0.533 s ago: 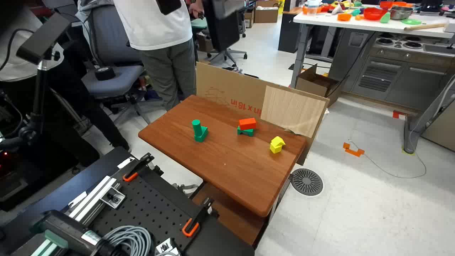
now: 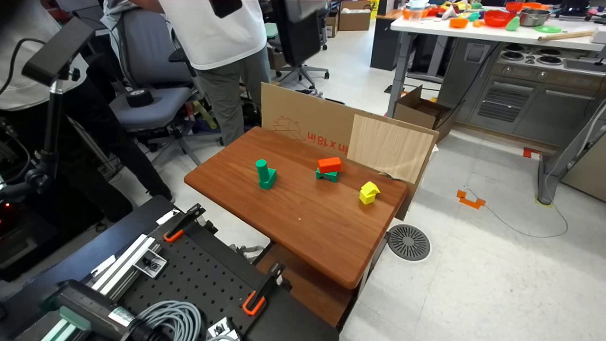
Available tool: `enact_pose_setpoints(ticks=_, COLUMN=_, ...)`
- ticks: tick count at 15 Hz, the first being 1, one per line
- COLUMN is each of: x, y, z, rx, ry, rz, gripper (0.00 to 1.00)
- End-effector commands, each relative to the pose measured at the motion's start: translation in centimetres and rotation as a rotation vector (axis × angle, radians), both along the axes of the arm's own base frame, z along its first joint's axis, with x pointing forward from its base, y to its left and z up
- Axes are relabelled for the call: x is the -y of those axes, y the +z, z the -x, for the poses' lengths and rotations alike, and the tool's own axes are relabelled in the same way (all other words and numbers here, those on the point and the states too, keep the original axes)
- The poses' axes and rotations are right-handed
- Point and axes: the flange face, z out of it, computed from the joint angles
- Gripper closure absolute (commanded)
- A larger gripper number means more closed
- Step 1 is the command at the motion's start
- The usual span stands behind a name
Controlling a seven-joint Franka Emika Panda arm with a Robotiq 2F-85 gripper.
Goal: Pick up one yellow object and place it on top of the green object
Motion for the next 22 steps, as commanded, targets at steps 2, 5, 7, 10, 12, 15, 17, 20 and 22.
enact_pose_setpoints(ticks=2, x=0.0, y=0.0, z=0.0, rx=-0.001, ry=0.0, rz=0.0, gripper=0.0)
enact_pose_setpoints(ticks=5, x=0.0, y=0.0, z=0.0, rx=-0.001, ry=0.0, rz=0.0, gripper=0.0)
enact_pose_setpoints(ticks=7, x=0.0, y=0.0, z=0.0, rx=-0.001, ry=0.0, rz=0.0, gripper=0.0)
enact_pose_setpoints(ticks=10, x=-0.8, y=-1.1, z=-0.5, rx=-0.006, ry=-0.006, rz=-0.019, gripper=0.0)
enact_pose_setpoints(ticks=12, x=-1.7, y=-3.3, z=-1.7, rx=-0.05, ry=-0.014, rz=-0.019, gripper=0.0)
enact_pose_setpoints(ticks=15, x=-3.1, y=-7.9, z=-4.3, rx=-0.135, ry=-0.046, rz=0.009, gripper=0.0)
enact_pose_setpoints(ticks=17, x=-3.8, y=-11.9, z=-6.1, rx=-0.194, ry=-0.07, rz=0.024, gripper=0.0)
enact_pose_setpoints(ticks=20, x=-4.3, y=-18.1, z=-8.4, rx=-0.287, ry=-0.127, rz=0.032, gripper=0.0)
enact_pose_setpoints(ticks=22, x=-4.1, y=-22.2, z=-9.5, rx=-0.332, ry=-0.182, rz=0.025, gripper=0.0)
